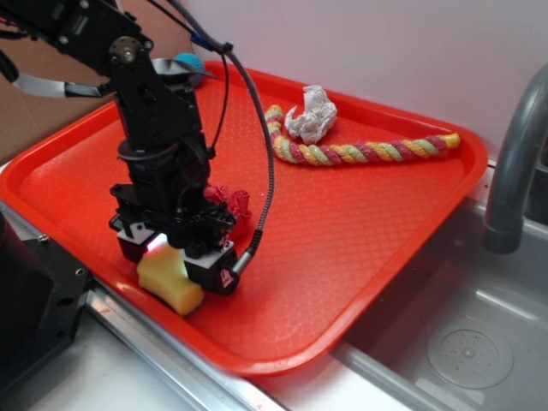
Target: Grab the green sponge.
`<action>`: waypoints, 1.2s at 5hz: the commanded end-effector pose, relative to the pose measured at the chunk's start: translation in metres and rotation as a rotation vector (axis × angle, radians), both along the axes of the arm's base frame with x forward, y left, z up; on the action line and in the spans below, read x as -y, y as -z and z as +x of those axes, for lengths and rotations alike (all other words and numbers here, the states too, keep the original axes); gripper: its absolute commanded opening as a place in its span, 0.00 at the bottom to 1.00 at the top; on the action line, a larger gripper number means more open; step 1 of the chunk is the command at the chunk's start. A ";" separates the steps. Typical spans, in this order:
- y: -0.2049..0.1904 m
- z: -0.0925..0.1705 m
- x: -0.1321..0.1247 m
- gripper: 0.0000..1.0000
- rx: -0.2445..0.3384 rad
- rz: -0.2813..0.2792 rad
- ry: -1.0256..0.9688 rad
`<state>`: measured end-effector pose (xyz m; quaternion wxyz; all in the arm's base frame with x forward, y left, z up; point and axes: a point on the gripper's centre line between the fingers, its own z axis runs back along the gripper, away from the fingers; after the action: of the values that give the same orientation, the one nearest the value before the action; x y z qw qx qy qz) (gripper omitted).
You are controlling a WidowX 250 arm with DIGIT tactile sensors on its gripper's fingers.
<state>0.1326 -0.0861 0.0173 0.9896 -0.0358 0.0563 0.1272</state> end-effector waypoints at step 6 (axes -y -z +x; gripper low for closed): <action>-0.129 0.086 -0.071 0.00 0.146 0.005 0.164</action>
<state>0.2153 -0.0177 0.1320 0.9985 -0.0351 0.0166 0.0391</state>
